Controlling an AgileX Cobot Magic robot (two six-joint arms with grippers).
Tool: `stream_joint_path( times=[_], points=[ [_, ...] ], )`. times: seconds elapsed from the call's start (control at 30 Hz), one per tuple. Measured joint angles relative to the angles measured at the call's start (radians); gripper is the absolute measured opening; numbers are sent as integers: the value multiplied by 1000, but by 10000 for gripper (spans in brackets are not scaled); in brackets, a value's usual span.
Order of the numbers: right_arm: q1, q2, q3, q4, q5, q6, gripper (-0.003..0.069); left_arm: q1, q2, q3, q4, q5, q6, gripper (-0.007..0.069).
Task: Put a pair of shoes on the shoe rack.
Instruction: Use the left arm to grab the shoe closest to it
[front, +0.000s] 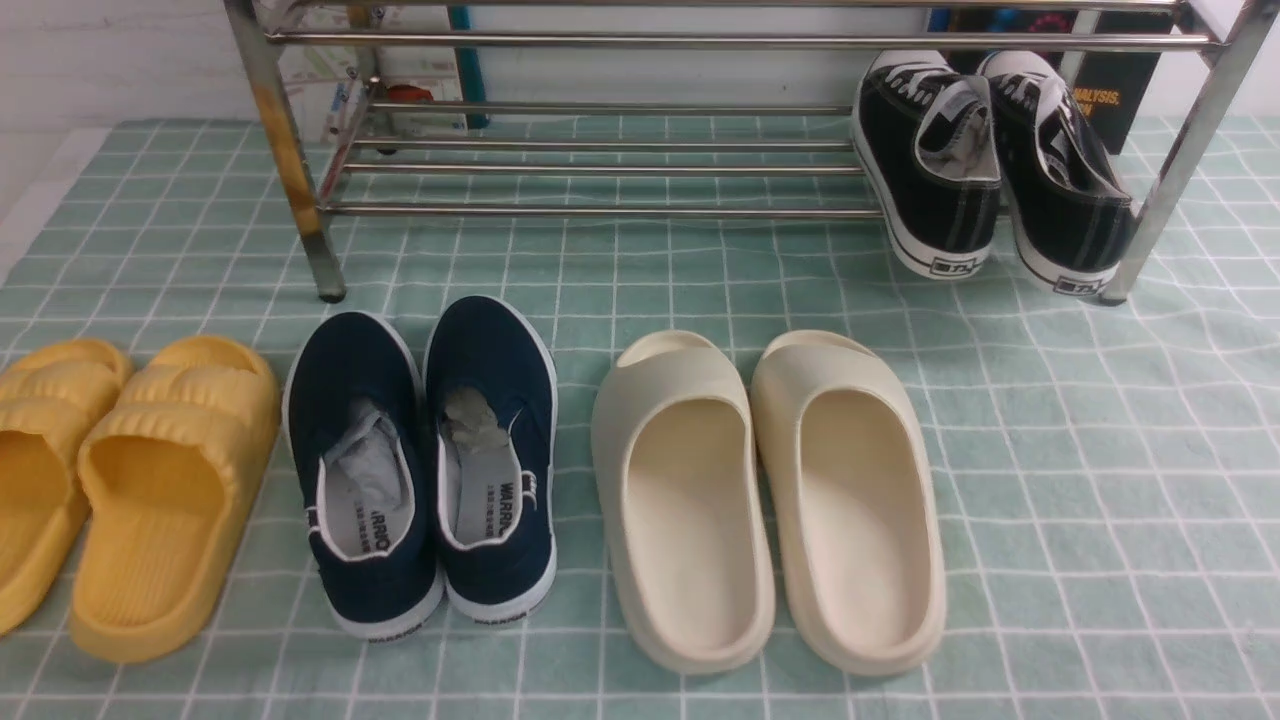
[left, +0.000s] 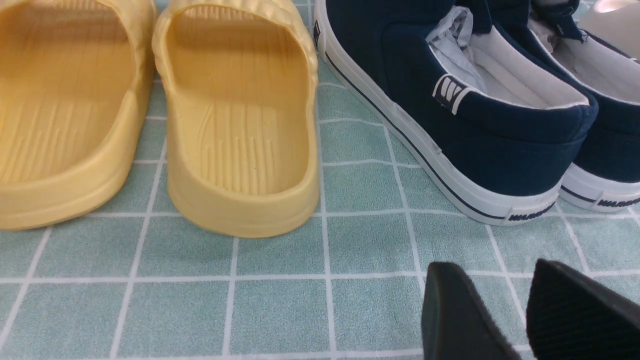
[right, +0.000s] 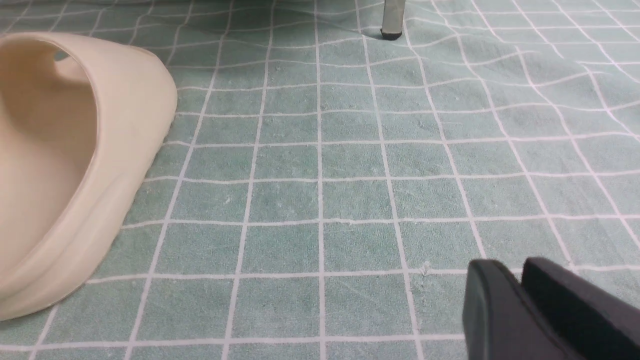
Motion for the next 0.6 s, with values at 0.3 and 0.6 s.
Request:
stream_joint_path(
  times=[0.3,0.6],
  points=[
    [0,0,0,0,0,0,142,0,0,0,0,0,0,239],
    [0,0,0,0,0,0,150,0,0,0,0,-9,0,239]
  ],
)
